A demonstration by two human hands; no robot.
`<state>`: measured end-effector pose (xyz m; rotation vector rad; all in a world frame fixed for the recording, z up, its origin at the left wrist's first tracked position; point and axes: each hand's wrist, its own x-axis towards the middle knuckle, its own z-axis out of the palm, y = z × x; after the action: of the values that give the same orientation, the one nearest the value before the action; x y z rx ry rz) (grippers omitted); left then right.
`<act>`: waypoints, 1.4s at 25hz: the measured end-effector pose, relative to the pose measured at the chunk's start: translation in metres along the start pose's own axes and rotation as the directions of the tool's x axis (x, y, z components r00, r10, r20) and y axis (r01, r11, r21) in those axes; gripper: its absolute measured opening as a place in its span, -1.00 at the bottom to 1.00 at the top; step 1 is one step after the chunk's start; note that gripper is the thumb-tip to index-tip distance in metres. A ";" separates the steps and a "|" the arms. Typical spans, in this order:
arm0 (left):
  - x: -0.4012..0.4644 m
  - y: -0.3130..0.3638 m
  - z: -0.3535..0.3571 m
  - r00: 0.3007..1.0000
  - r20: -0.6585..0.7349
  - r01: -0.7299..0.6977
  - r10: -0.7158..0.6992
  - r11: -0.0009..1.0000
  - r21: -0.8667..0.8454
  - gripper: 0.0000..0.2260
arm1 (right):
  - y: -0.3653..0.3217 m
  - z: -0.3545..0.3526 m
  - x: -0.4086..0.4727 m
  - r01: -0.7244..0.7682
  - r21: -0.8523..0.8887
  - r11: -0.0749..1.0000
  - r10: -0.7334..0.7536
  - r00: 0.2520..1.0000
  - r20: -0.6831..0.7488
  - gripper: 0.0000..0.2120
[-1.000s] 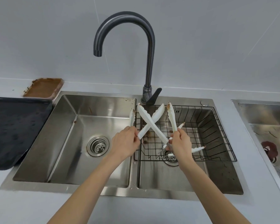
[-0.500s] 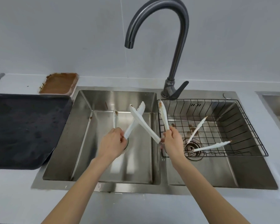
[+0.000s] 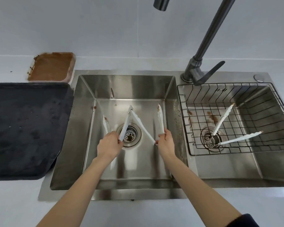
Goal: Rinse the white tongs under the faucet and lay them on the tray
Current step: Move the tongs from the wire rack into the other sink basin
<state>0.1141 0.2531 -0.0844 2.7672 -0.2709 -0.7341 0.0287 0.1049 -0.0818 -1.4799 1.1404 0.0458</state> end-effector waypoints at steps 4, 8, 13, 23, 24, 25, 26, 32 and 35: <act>0.013 -0.004 0.014 1.000 0.018 0.001 -0.002 0.999 0.036 -0.80 | 0.019 0.013 0.021 -0.058 -0.005 0.998 0.058 0.998 -0.022 -0.57; 0.023 -0.007 0.023 0.998 0.068 0.000 -0.005 0.997 0.075 -0.76 | 0.033 0.023 0.032 -0.093 0.020 0.995 0.093 0.995 -0.032 -0.59; 0.028 -0.014 0.035 0.987 0.154 0.037 -0.052 0.995 0.094 -0.75 | 0.044 0.025 0.039 -0.188 0.007 0.982 0.188 0.981 -0.049 -0.57; 0.033 -0.029 0.048 0.953 0.276 0.117 -0.123 0.992 0.038 -0.78 | 0.056 0.028 0.038 -0.196 -0.174 0.965 0.200 0.980 0.007 -0.46; 0.032 -0.029 0.048 0.951 0.285 0.117 -0.122 0.993 0.035 -0.77 | 0.055 0.028 0.036 -0.194 -0.186 0.963 0.200 0.980 0.014 -0.45; 0.032 -0.029 0.048 0.950 0.290 0.114 -0.118 0.993 0.030 -0.76 | 0.055 0.028 0.035 -0.191 -0.192 0.963 0.198 0.980 0.020 -0.44; 0.031 -0.029 0.047 0.949 0.293 0.113 -0.115 0.993 0.024 -0.75 | 0.054 0.028 0.033 -0.178 -0.198 0.964 0.186 0.982 0.023 -0.43; 0.019 -0.010 0.019 0.975 0.212 0.069 -0.063 0.997 -0.020 -0.67 | 0.028 0.017 0.014 -0.022 -0.308 0.951 0.046 0.997 0.069 -0.45; 0.010 0.018 -0.005 0.992 0.125 -0.018 0.025 0.998 -0.054 -0.67 | 0.000 0.005 0.000 0.113 -0.340 0.934 -0.070 0.988 0.135 -0.48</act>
<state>0.1233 0.2342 -0.0795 2.6687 -0.3011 -0.8981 0.0316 0.1088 -0.0828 -1.8157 0.9970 0.2813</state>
